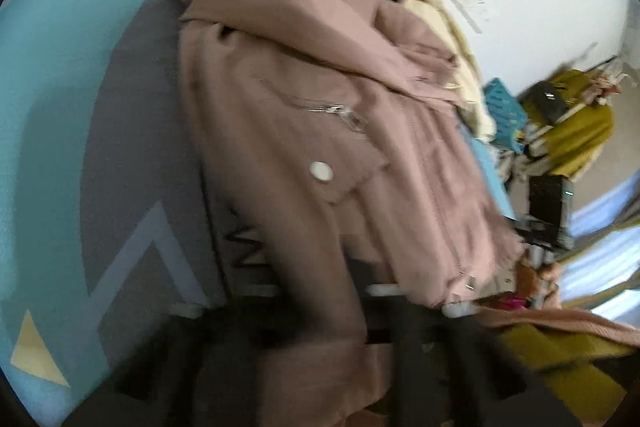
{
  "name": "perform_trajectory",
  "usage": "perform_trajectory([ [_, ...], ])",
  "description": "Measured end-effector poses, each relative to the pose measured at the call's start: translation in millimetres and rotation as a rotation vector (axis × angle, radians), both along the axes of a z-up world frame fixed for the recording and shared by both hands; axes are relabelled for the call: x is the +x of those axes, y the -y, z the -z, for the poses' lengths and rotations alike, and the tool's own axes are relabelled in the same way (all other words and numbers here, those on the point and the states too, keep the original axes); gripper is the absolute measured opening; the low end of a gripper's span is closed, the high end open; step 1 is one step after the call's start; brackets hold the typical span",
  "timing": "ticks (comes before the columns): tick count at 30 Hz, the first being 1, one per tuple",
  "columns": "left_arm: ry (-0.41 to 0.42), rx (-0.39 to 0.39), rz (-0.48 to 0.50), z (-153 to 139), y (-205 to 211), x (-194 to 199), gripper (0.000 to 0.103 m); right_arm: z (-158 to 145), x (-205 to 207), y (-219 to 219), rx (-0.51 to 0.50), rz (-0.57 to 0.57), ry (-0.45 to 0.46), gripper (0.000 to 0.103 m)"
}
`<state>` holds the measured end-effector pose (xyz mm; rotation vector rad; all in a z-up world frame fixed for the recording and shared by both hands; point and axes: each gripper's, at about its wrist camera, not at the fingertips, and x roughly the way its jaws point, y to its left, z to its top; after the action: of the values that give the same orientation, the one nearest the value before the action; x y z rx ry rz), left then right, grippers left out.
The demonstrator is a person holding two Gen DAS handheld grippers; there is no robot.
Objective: Fold large clothes
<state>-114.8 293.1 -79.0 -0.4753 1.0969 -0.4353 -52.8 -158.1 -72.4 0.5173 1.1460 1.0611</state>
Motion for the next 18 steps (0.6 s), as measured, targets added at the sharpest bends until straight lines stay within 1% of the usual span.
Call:
perform_trajectory([
  [1,0.007,-0.008,-0.017,-1.0,-0.4,-0.5,0.005,4.9,1.3,2.0,-0.007,0.021,-0.027,0.049],
  [2,0.015,-0.004,-0.023,-3.7,-4.5,-1.6,0.005,8.4,3.1,5.7,-0.018,0.042,-0.045,0.032],
  [4,0.040,0.006,-0.025,-10.8,-7.7,-4.3,0.004,16.7,5.7,18.4,0.010,0.082,-0.101,0.027],
  [5,0.051,0.010,-0.024,-13.7,-9.6,-6.0,0.004,15.3,4.1,24.6,-0.016,0.101,-0.087,0.029],
  [6,0.042,0.013,-0.016,-13.2,-12.2,-6.3,0.005,12.7,2.9,28.3,-0.019,0.103,-0.077,0.034],
  [7,0.028,-0.001,-0.009,-10.4,-14.5,-6.7,0.009,10.0,1.7,30.8,-0.011,0.099,-0.071,0.048],
  [8,0.004,-0.026,-0.010,-5.4,-18.6,-5.5,0.011,4.4,-1.8,32.1,-0.017,0.094,-0.052,0.061],
  [9,-0.025,-0.037,-0.018,0.3,-21.5,-3.8,0.019,-0.2,-4.3,31.4,-0.041,0.091,-0.031,0.066],
  [10,-0.035,-0.048,-0.021,3.9,-23.0,-2.8,0.023,-3.4,-6.0,30.7,-0.075,0.092,-0.014,0.069],
  [11,-0.028,-0.072,-0.015,5.2,-24.2,-2.8,0.026,-5.2,-7.7,29.2,-0.137,0.104,0.007,0.068],
  [12,-0.026,-0.089,-0.010,5.5,-25.4,-3.3,0.033,-4.8,-7.8,30.2,-0.164,0.112,0.013,0.067],
  [13,-0.025,-0.095,-0.006,4.7,-24.5,-3.1,0.036,-5.1,-8.5,29.7,-0.171,0.114,0.022,0.067],
  [14,-0.017,-0.086,0.003,3.0,-21.6,-3.5,0.039,-4.0,-8.7,29.0,-0.179,0.109,0.032,0.068],
  [15,-0.006,-0.076,0.015,1.5,-18.2,-3.6,0.044,-3.9,-8.7,26.4,-0.184,0.105,0.047,0.070],
  [16,0.004,-0.067,0.025,-0.1,-13.4,-2.8,0.046,-3.6,-8.3,22.4,-0.188,0.107,0.063,0.070],
  [18,0.012,-0.047,0.034,-1.9,-5.7,-0.4,0.046,-2.8,-6.2,12.9,-0.189,0.110,0.095,0.071],
])
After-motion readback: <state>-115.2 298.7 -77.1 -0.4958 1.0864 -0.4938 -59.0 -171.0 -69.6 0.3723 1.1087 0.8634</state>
